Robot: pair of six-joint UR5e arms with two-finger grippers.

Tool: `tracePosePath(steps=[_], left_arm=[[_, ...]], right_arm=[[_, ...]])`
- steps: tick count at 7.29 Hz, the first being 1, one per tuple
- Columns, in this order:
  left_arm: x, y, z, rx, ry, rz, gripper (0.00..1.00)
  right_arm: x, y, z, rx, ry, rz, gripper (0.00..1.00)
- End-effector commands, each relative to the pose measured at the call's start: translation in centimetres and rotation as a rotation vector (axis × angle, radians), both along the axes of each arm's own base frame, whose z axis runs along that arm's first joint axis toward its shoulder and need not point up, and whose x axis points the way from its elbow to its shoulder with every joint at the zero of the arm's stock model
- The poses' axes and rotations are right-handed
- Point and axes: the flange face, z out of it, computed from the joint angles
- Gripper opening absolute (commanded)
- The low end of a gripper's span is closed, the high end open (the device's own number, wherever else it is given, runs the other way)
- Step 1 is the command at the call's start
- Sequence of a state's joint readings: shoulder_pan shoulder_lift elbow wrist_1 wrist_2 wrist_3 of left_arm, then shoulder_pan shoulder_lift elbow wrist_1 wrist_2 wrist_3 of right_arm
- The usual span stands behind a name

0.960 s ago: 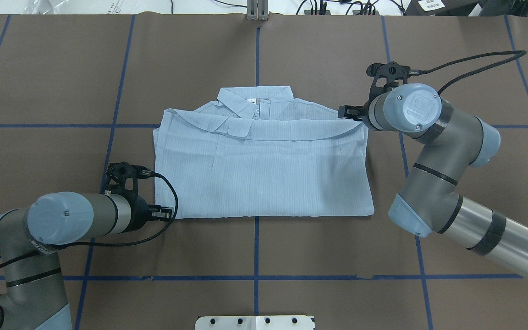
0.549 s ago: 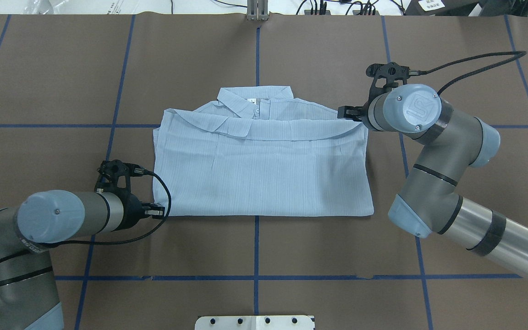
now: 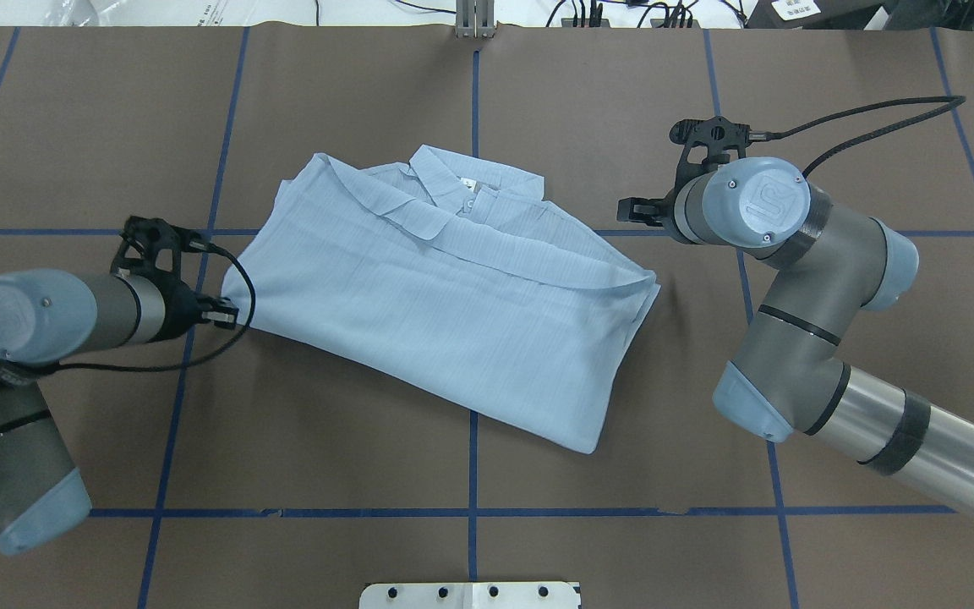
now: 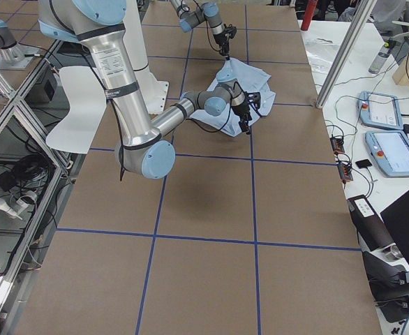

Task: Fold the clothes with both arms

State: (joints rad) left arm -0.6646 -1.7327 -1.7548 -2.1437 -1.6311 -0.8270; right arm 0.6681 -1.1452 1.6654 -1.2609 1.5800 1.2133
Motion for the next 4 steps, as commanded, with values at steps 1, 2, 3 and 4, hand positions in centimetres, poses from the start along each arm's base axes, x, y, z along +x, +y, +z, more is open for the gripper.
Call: tracePosePath(steps=[1,2,3,4], left_arm=[[-1.9,-13.5,1.6,0.046,-0.133,-0.073,0.00],[-0.3,-20.0,1.7,0.053,-0.153,-0.137,0.00],[2.2,-24.3,2.6,0.082,-0.142,-0.165,0.00],[3.7,-27.7,-1.0,0.105,-0.115,-0.178,0.00]], right_arm=[[-0.3,0.3,-0.7,0.006,-0.011,-0.005,1.00],[-0.5,1.0,-1.6,0.018,-0.027,-0.016,1.00],[-0.7,1.9,-2.7,0.027,-0.046,-0.026,1.00],[-0.8,2.5,-3.4,0.027,-0.062,-0.026,1.00]])
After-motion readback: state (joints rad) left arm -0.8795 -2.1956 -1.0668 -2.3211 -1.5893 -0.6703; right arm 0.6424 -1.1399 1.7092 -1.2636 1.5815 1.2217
